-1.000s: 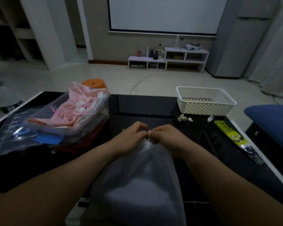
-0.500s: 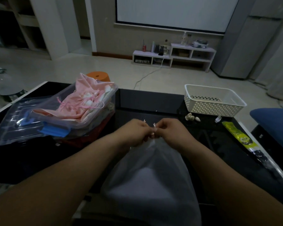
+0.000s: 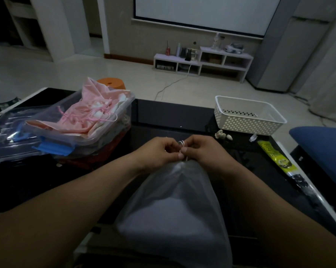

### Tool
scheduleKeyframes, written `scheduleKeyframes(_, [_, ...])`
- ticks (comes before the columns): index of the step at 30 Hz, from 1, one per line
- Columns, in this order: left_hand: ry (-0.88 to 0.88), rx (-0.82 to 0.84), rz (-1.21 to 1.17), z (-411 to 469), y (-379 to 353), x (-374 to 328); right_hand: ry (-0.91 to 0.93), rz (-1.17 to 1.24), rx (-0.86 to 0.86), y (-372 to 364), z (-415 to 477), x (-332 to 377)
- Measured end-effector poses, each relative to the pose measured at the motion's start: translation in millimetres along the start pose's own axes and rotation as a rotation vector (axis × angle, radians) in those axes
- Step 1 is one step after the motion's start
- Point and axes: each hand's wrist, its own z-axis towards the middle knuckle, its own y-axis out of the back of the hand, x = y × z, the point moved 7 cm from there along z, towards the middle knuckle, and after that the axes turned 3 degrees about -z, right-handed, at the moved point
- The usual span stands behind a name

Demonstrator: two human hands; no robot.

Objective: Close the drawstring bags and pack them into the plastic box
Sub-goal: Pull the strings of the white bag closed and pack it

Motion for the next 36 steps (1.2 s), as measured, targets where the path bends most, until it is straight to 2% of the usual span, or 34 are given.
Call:
scheduleKeyframes(8, [0.018,0.009,-0.002,1,-5,5,0.139,-0.206,-0.083,1,0,9])
scheduleKeyframes(12, [-0.016,-0.107,0.119,-1,-2,0,0.227,-0.302,-0.120,-6,0,14])
scheduleKeyframes(17, [-0.015,-0.041,0.104,0,-8,1,0.285,-0.369,-0.165,-10,0,13])
scheduleKeyframes(21, [0.046,0.090,-0.066,-3,1,-2,0.231,-0.170,-0.105,1,-1,13])
scheduleKeyframes(27, [0.094,0.182,-0.184,-11,11,-5,0.151,0.037,-0.043,1,-4,8])
scheduleKeyframes(28, [0.101,0.186,-0.172,-12,13,-4,0.132,0.057,-0.049,2,-4,5])
scheduleKeyframes(31, [0.094,0.110,0.106,-13,17,3,0.102,0.059,-0.032,0,-7,4])
scheduleKeyframes(34, [0.119,0.045,0.203,-12,12,16,0.114,0.029,-0.013,-3,-8,6])
scheduleKeyframes(36, [0.072,-0.007,0.360,-11,15,23,0.106,0.056,0.003,-3,-10,8])
